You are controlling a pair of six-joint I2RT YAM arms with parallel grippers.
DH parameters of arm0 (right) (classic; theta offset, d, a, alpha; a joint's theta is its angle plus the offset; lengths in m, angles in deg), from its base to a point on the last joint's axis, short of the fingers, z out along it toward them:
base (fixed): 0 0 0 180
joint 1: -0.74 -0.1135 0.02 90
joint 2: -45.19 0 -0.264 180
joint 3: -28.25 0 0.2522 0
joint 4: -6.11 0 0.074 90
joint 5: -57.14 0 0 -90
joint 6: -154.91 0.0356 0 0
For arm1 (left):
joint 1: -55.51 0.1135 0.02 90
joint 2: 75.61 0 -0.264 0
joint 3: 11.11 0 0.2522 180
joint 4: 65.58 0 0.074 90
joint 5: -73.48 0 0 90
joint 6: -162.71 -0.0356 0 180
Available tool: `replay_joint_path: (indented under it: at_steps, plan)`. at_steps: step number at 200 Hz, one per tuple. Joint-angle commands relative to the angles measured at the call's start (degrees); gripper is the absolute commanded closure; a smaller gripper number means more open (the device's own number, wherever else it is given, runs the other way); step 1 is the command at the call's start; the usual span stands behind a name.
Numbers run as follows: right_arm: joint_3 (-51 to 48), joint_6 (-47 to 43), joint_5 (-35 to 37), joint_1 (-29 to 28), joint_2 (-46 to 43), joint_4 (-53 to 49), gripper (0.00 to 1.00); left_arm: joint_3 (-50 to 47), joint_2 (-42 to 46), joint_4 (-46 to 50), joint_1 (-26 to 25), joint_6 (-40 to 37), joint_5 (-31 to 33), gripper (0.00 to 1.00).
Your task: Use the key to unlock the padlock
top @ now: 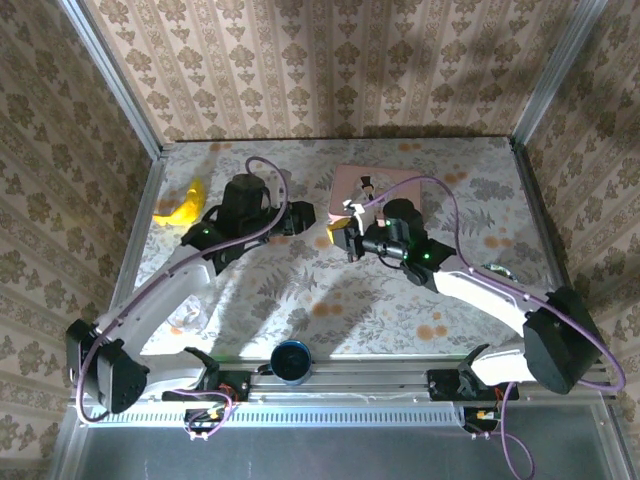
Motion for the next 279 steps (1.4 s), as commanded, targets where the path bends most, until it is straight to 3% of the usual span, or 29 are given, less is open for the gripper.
replay_joint_path:
  at_steps: [1,20,36,57,73,111,170,203,242,279]
  plan:
    - [-1.9,3.8,-7.2,3.2,-3.2,4.4,1.0,-1.6,3.1,-2.5,1.0,-4.0,0.2,0.58]
    - [-2.1,3.6,-12.4,5.2,-5.1,3.7,1.0,-2.2,4.3,-3.5,1.1,-8.1,-2.2,0.55]
    - [0.4,1.6,-18.7,6.6,-5.7,-1.4,1.0,-1.4,4.3,-3.2,1.2,-13.0,-7.7,0.52]
    - [6.9,-5.5,-24.4,7.3,-5.6,-17.7,1.0,1.7,2.9,2.4,1.2,-24.4,-18.0,0.52]
    - [11.5,-11.8,-26.2,7.4,-5.3,-30.5,1.0,4.1,1.2,7.2,1.2,-31.6,-21.9,0.52]
    - [18.7,-18.6,-25.6,7.4,-4.5,-50.9,1.0,7.2,-2.6,8.7,1.2,-37.7,-28.1,0.53]
    - [24.2,-22.1,-24.0,7.4,-3.0,-62.6,1.0,7.7,-5.6,3.2,0.3,-39.7,-39.1,0.59]
    - [26.1,-22.5,-24.1,7.4,-1.4,-63.4,1.0,7.6,-7.0,3.8,-2.9,-44.3,-37.3,0.59]
    - [27.0,-22.2,-25.5,7.4,0.4,-62.6,1.0,5.8,-8.4,-3.1,-4.3,-41.9,-37.2,0.6]
    - [27.0,-22.0,-25.8,7.3,0.7,-62.0,1.0,6.2,-10.0,-3.4,-4.2,-41.3,-37.9,0.65]
